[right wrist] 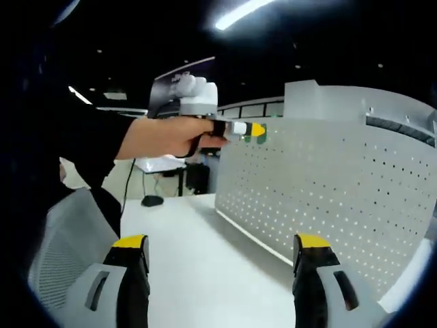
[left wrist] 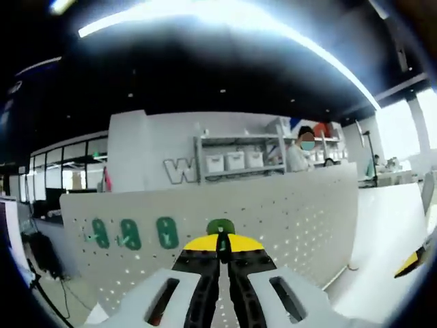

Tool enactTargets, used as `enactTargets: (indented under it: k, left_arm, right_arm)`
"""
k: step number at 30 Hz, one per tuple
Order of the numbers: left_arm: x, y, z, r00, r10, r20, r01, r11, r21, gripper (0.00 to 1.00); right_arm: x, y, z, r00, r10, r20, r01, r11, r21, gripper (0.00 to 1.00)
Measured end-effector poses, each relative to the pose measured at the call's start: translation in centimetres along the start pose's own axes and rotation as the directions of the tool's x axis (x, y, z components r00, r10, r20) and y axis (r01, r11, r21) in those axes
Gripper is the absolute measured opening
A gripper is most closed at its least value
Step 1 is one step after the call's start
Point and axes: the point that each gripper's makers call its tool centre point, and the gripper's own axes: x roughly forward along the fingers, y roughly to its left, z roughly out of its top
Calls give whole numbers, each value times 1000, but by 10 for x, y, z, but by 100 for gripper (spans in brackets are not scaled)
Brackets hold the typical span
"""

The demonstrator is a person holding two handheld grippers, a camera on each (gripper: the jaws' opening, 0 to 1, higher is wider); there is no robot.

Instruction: Insert the hook assembly into the mounting plate slot until the hook locks in place.

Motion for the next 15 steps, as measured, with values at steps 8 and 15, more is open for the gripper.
enactTargets:
  k: [8, 15]
  left_arm:
    - [20, 1, 9, 1000, 30, 9, -30, 999, 30, 3]
    - [28, 16, 0, 995, 93, -26, -94, 996, -5, 3]
  right_arm:
    - [-4, -5, 2, 1000, -13, 5, 13, 1000, 0, 90]
    - [-6, -7, 1, 1000, -17, 2, 17, 1000, -1, 90]
